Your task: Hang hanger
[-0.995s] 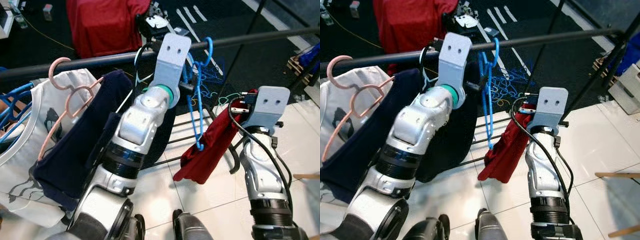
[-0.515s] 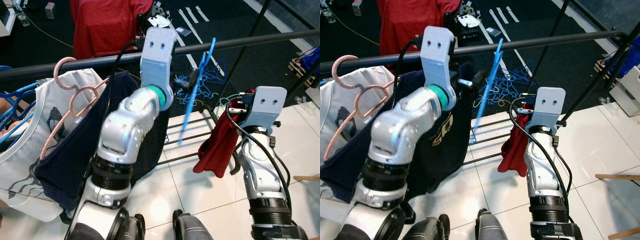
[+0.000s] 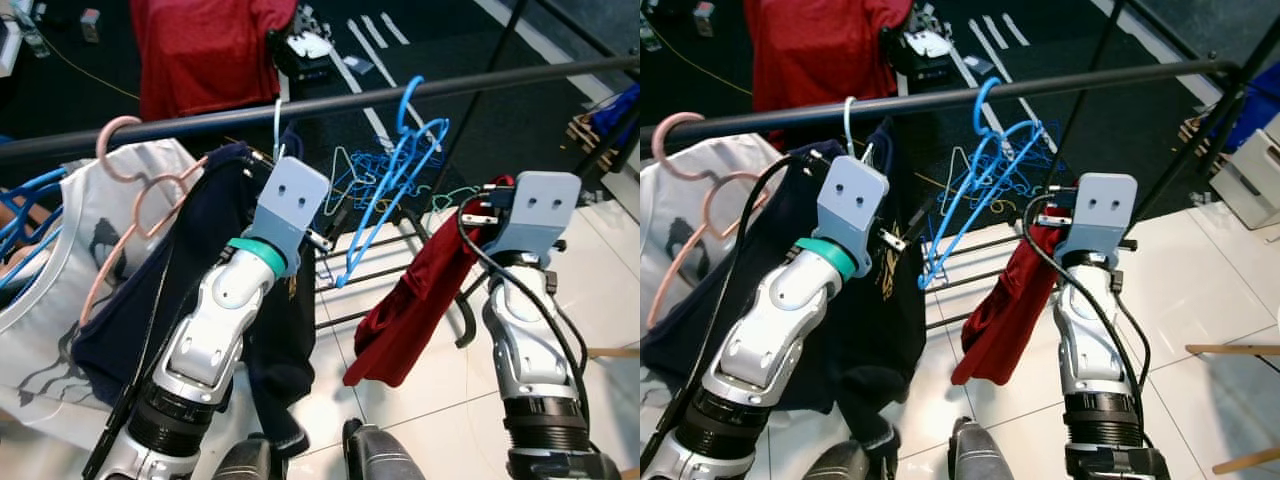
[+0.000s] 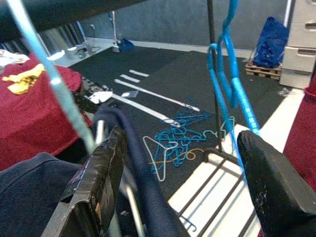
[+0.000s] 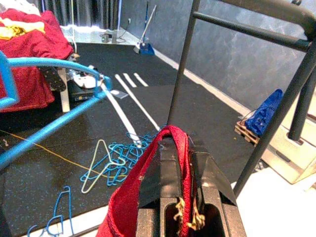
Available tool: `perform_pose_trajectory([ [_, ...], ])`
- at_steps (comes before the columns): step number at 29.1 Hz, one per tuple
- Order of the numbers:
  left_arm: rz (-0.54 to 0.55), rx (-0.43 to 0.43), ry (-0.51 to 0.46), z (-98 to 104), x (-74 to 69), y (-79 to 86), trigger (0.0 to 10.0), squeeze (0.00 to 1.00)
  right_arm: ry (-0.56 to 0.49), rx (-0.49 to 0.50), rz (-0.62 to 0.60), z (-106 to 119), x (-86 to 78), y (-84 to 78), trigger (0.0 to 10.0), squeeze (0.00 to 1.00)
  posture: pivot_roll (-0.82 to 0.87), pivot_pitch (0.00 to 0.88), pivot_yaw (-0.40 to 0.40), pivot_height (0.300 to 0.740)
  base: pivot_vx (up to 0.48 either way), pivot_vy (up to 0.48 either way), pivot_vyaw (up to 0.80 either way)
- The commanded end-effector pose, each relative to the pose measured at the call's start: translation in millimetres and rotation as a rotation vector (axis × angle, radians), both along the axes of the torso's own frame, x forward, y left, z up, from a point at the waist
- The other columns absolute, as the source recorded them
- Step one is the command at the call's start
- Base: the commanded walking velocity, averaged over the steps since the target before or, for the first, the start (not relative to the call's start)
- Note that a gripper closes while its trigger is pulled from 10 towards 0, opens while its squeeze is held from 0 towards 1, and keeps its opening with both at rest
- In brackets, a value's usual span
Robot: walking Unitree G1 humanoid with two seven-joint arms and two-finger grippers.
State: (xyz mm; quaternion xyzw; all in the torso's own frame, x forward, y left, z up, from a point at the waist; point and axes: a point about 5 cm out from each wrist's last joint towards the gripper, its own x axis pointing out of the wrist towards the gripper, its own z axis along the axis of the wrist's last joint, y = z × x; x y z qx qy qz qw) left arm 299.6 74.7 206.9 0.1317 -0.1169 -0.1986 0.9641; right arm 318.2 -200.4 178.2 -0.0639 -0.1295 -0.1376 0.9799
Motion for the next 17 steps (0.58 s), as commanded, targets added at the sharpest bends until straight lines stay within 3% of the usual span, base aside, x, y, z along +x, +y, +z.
perform_pose_trajectory([
  [1, 0.012, 0.002, -0.006, -1.0, -1.9, 2.1, 10.0, 0.0, -0.032, -0.003, -0.003, 4.7, -3.4, -2.5, 10.0, 0.0, -0.14, 0.079, 0.018, 0.74, 0.0, 0.0, 0.0],
  [7, 0.063, -0.044, -0.05, 9.1, -2.6, 3.1, 10.0, 0.0, -0.037, -0.016, -0.001, 7.1, -2.1, -5.4, 10.0, 0.0, -0.15, 0.072, 0.011, 0.74, 0.0, -0.138, 0.0],
  [17, 0.053, -0.052, -0.098, 6.5, -4.4, -0.3, 10.0, 0.0, -0.035, -0.013, 0.004, 6.2, -1.8, -4.3, 10.0, 0.0, -0.15, 0.074, 0.013, 0.74, 0.0, -0.379, 0.0],
])
